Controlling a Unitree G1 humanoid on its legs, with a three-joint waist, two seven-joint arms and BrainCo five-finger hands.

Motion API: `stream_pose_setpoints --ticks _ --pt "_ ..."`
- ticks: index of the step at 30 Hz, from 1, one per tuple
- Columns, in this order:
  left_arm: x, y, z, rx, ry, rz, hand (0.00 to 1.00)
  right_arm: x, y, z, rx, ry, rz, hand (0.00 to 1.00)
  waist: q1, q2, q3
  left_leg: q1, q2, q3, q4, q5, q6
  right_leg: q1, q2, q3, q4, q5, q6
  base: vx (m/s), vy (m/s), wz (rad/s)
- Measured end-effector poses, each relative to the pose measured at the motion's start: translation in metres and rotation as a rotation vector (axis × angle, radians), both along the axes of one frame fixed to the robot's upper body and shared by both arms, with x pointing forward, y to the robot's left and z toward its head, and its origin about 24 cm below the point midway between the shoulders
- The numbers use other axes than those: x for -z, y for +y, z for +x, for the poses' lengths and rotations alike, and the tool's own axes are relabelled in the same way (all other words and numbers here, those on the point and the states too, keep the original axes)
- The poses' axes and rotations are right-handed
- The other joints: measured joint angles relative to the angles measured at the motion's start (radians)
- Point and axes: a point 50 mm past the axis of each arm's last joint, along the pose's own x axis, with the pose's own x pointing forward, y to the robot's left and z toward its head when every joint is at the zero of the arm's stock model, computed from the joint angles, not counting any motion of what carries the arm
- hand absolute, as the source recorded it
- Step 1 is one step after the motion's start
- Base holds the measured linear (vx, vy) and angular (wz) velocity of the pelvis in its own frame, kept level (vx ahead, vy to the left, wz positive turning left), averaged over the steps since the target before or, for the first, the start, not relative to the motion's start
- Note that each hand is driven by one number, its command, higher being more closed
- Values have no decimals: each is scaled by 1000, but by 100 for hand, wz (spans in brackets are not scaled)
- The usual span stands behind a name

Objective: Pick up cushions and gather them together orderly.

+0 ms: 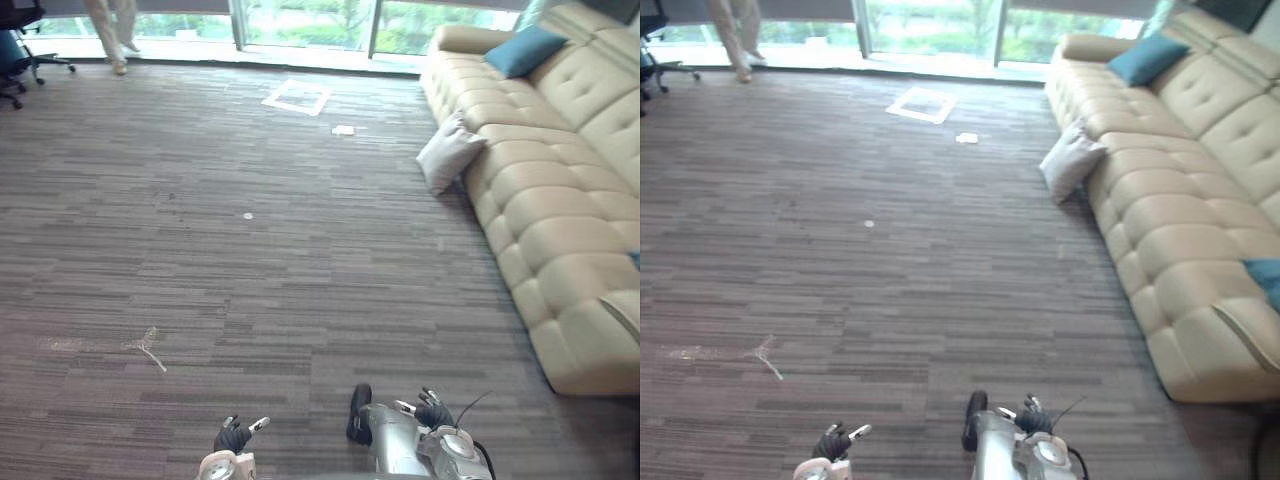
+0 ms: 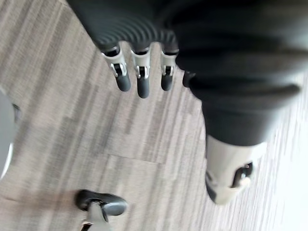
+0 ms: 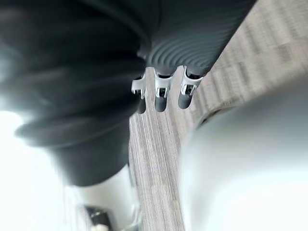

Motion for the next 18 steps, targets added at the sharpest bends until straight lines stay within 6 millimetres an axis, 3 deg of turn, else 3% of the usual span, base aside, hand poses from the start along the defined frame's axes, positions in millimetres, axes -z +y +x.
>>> stream_pose_setpoints --ticks 1,2,3,5,6,8,10,11,12,13,14,15,16,18 --pt "0 0 1 -2 -2 0 0 -1 -1 0 0 -3 -3 0 -1 6 -1 -34 9 -2 87 24 -23 8 6 0 12 -26 0 733 -255 -14" --pt "-1 -1 3 -20 -10 -6 0 -1 -3 1 1 1 -7 0 -1 26 9 -140 39 -23 350 166 -78 68 32 10 -9 -67 -7 723 -214 -35" --pt "-1 -2 3 -49 -17 -15 0 -1 -5 1 1 5 -11 0 3 37 17 -240 82 -14 573 227 -128 143 70 26 -68 -81 -15 864 -192 -44" --pt "-4 4 5 -80 -40 -3 0 1 1 -1 -11 20 6 0 11 34 30 -338 135 54 775 140 -87 310 112 65 -184 -89 -25 774 -105 -62" --pt "-6 12 4 -80 -51 20 0 2 10 0 -12 17 34 0 20 4 34 -398 132 98 788 95 -60 406 113 99 -264 -89 -26 629 -83 -69" --pt "-9 18 5 -99 -72 32 0 5 20 0 -18 28 62 0 27 -14 26 -524 127 165 712 27 -17 511 110 157 -368 -84 -18 553 -28 -81" --pt "-11 20 8 -121 -95 27 0 7 27 0 -33 50 76 0 46 -6 28 -635 96 180 510 2 7 580 97 221 -427 -88 -11 559 121 -110" --pt "-12 19 11 -128 -117 24 0 10 30 -2 -34 66 84 0 65 -9 27 -659 60 170 278 49 -23 606 72 257 -453 -111 26 648 261 -126" --pt "-12 17 11 -120 -116 22 0 10 29 -3 -36 70 78 0 72 9 26 -669 49 163 56 127 -43 635 68 291 -480 -130 47 534 273 -110" --pt "-12 16 11 -121 -116 16 0 10 27 -3 -36 71 71 0 75 17 30 -670 53 150 23 230 -34 667 72 314 -495 -148 59 615 349 -87" --pt "-12 19 11 -122 -118 22 0 11 32 -4 -46 81 79 0 76 -4 16 -659 25 159 40 284 15 698 34 331 -505 -157 60 648 355 -52" --pt "-13 23 12 -118 -121 35 0 12 38 -4 -48 78 92 0 73 -38 7 -661 7 180 53 253 37 692 7 324 -499 -147 58 766 402 -40" --pt "-14 23 14 -112 -124 36 0 13 39 -8 -47 88 98 0 74 -49 3 -668 -6 178 85 211 64 671 -6 326 -451 -109 74 719 372 -13" --pt "-13 24 14 -99 -117 41 0 14 38 -11 -41 92 94 0 73 -64 -3 -635 -35 180 97 160 90 621 -25 339 -281 -89 103 577 288 11"
